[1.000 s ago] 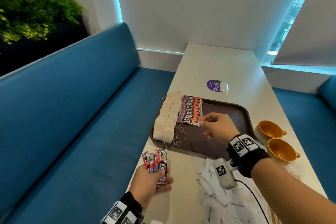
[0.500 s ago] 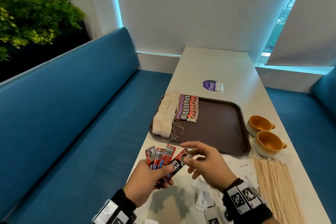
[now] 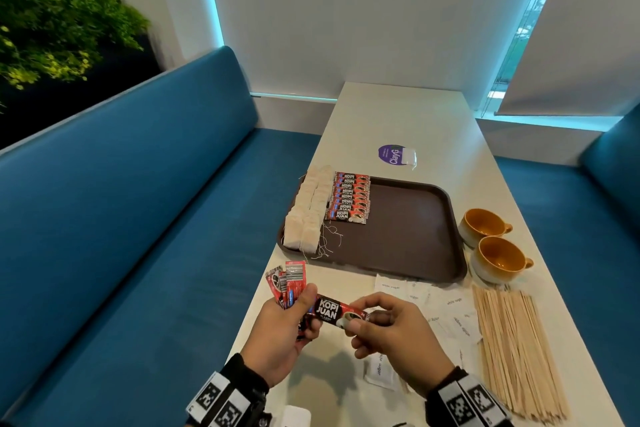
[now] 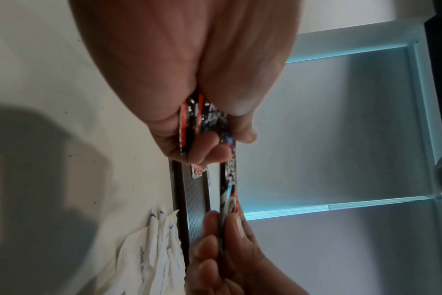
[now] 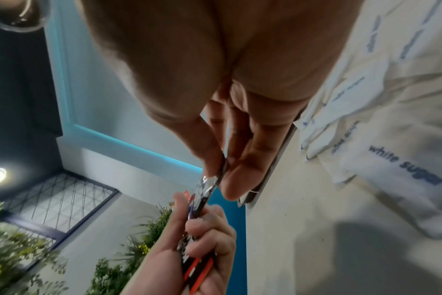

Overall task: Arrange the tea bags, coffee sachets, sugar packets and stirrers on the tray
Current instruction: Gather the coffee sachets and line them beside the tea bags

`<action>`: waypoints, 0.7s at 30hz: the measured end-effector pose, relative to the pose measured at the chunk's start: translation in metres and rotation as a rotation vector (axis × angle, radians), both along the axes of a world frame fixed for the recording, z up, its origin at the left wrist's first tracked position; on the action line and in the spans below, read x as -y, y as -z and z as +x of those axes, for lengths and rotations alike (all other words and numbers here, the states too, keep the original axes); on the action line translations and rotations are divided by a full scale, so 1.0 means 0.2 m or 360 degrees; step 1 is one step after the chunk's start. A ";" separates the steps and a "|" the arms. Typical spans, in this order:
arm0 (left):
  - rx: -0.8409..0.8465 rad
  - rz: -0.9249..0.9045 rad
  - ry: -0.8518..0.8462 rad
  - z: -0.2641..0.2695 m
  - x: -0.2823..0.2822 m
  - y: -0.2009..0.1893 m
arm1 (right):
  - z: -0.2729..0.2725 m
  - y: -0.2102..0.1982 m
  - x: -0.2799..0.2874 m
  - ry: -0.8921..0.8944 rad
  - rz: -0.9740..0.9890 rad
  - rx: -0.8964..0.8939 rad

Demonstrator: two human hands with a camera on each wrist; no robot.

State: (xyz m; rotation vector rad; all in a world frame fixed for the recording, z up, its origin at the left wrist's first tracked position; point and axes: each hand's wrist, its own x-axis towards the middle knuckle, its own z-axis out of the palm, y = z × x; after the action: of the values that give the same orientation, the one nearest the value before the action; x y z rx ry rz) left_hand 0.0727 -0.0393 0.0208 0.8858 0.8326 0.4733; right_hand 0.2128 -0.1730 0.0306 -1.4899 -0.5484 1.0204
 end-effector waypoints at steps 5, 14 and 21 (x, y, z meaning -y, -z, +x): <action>-0.0048 0.0084 0.0209 -0.02 -0.04 0.03 | 0.08 0.04 -0.01 0.0100 0.0009 -0.0055; 0.0087 -0.0265 0.0050 0.05 -0.14 0.15 | 0.41 0.10 -0.19 0.0441 0.0019 -0.0060; -0.0153 -0.0278 0.0258 0.06 -0.22 0.23 | 0.78 0.26 -0.56 0.0511 -0.0200 0.0105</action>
State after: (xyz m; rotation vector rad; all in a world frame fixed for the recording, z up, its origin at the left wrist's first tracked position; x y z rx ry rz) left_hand 0.0839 0.0037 -0.0259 0.8112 0.8681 0.2143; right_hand 0.3695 -0.0611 -0.0210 -1.6646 -0.2817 0.7678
